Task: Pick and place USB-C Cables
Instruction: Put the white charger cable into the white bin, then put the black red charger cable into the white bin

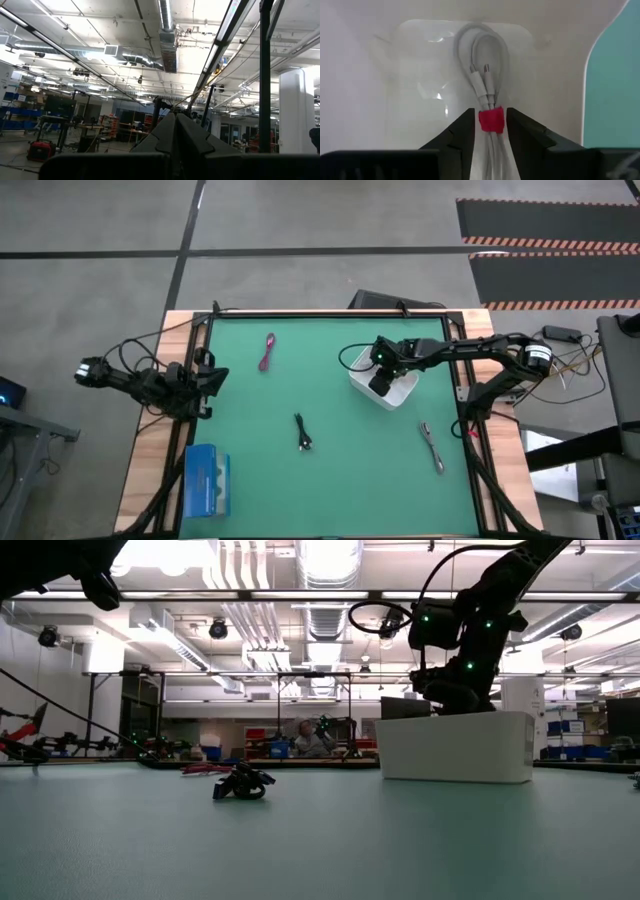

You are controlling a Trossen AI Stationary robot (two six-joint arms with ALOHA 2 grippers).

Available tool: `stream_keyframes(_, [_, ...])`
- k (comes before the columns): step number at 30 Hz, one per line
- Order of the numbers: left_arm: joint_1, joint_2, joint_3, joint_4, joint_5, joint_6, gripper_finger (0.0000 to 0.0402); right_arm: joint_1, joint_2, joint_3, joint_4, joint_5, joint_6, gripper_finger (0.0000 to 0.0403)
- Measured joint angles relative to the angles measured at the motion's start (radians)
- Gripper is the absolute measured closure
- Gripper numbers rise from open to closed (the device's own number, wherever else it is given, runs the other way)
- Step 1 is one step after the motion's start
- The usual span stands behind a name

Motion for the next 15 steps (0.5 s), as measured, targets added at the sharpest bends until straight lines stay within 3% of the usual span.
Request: stream_keyframes(15, [0.0,0.0,0.0,0.01,0.0,0.0,0.0401,0.017,-0.043,0.066,-0.104,0.0,0.001,0.0281])
